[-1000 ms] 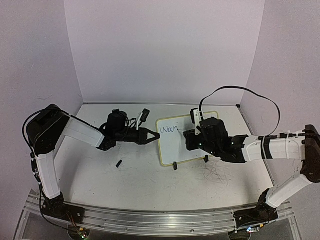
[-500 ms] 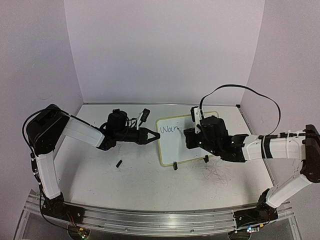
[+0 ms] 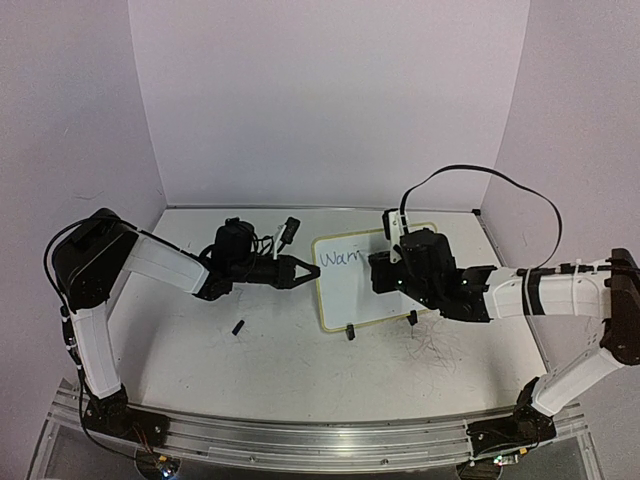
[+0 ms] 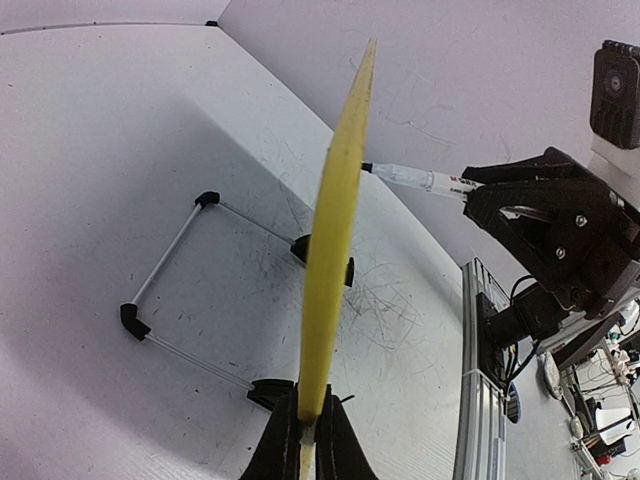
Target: Write a sentence on the whiteboard
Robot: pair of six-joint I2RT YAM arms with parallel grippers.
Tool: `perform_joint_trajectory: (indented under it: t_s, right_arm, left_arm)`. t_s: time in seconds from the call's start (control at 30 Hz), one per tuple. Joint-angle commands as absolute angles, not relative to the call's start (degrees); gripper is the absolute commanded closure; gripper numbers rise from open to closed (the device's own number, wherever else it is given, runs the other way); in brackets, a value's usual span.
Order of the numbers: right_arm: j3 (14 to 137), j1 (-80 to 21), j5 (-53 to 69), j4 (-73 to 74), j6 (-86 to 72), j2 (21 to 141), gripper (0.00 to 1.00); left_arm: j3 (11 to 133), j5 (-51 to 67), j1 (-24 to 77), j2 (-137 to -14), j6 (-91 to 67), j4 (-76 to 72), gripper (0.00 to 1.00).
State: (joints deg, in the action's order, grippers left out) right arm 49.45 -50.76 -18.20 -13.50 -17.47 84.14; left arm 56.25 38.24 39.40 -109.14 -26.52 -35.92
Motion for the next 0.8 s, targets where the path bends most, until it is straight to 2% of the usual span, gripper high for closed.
perform_joint_trajectory:
  t_s: [0.0,0.5,0.77]
  right_arm:
    - [50.47,-50.50,-19.54,-12.67,-18.03,83.16,1.00]
    - [46.53,-50.71,-17.24,-11.60,-20.29,81.38,1.00]
    - [48.31,-50.69,-18.06,-13.14,-19.59,82.51,1.00]
  left_arm:
    - [57.39,38.94,40.21,-107.23,-26.17,-33.40,1.00]
    - [57.46,38.94,40.26,-107.14,-26.18,-33.26,1.00]
    - [57.47,38.90,40.35,-106.96,-26.19,-33.14,1.00]
